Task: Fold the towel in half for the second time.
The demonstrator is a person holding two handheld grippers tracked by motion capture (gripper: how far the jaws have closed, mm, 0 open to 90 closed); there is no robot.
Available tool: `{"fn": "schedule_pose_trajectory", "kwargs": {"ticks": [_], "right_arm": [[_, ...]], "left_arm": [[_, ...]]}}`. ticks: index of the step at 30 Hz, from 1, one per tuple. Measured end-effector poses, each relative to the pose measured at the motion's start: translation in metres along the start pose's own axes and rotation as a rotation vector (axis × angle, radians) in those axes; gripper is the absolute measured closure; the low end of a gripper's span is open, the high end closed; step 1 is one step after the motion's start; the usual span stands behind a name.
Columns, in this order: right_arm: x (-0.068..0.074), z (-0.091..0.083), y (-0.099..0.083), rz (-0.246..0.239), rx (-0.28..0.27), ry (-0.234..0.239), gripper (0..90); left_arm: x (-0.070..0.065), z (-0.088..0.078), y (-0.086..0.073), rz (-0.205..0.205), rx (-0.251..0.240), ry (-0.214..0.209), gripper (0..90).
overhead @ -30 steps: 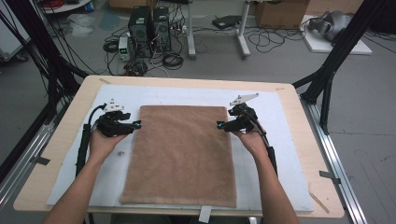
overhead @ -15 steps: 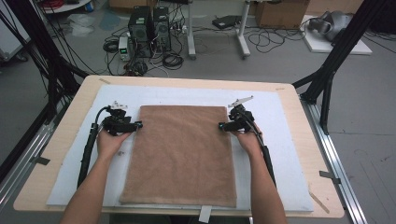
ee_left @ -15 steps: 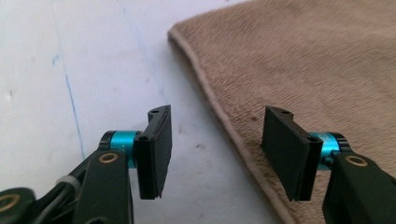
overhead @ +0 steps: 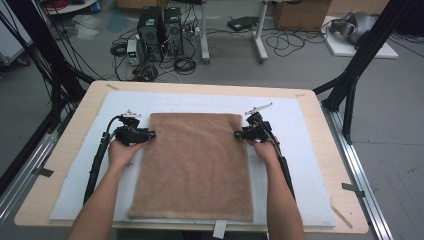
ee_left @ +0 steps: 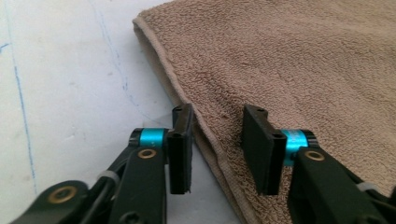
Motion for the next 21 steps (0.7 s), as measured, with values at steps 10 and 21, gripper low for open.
{"fn": "schedule_pose_trajectory", "kwargs": {"ticks": [10,21], "right_arm": [[0.002,-0.004,0.001,0.003,0.003,0.089,80.3],[0.018,-0.034,0.010,-0.079,-0.069,0.114,80.4]], "left_arm": [[0.002,-0.003,0.001,-0.027,0.003,-0.043,82.9],[0.008,-0.032,0.011,-0.031,-0.099,-0.100,83.9]]}}
Point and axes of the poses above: each handheld gripper's, and its own axes: z roughly forward along the jaws, y roughly out of its top, x roughly to its left, the point moved 2 cm from there along z, roughly forward along the jaws, and after that the axes turned 14 degrees about y, right-handed, at the moved point
